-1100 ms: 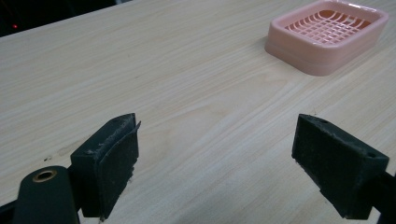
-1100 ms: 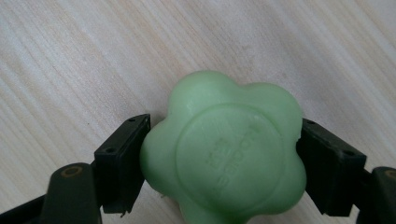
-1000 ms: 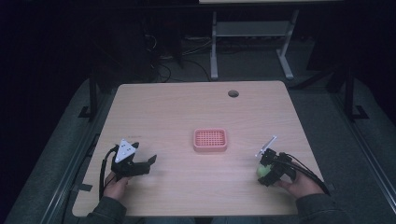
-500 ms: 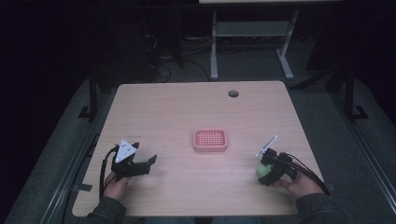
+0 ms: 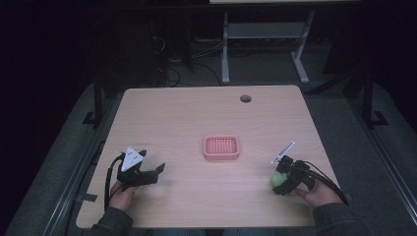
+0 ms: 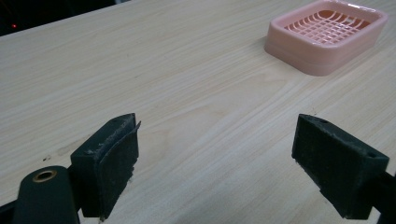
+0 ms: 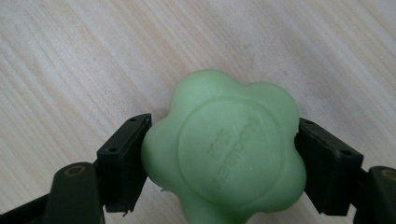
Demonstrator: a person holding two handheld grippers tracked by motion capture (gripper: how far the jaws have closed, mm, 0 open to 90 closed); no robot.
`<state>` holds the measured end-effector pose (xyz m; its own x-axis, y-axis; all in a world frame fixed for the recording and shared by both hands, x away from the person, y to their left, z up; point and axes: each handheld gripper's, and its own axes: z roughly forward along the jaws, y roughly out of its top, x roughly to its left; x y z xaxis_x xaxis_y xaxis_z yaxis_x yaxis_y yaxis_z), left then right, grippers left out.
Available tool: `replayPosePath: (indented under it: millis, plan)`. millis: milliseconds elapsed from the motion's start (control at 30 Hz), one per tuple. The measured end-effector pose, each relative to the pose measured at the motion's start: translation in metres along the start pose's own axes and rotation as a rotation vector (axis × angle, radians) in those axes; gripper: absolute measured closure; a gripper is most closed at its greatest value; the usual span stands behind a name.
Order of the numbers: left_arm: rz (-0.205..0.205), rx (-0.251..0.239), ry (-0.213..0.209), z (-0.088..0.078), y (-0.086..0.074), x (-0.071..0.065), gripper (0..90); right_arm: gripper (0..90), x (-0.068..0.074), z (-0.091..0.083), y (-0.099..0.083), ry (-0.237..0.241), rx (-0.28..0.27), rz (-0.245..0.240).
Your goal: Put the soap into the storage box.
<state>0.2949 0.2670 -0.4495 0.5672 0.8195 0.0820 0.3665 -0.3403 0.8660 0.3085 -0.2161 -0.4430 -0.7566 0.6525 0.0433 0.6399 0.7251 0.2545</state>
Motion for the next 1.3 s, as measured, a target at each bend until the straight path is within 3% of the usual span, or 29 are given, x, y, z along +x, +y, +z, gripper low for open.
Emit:
replayPosePath:
  millis: [700, 1300]
  plan:
    - [-0.004, -0.005, 0.004, 0.000, 0.000, 0.001, 14.3, 25.6, -0.003, -0.011, -0.001, 0.020, -0.056, 0.010]
    - [-0.020, -0.012, 0.008, -0.001, 0.000, 0.002, 14.3, 25.7, 0.001, -0.022, 0.027, 0.038, -0.092, -0.030]
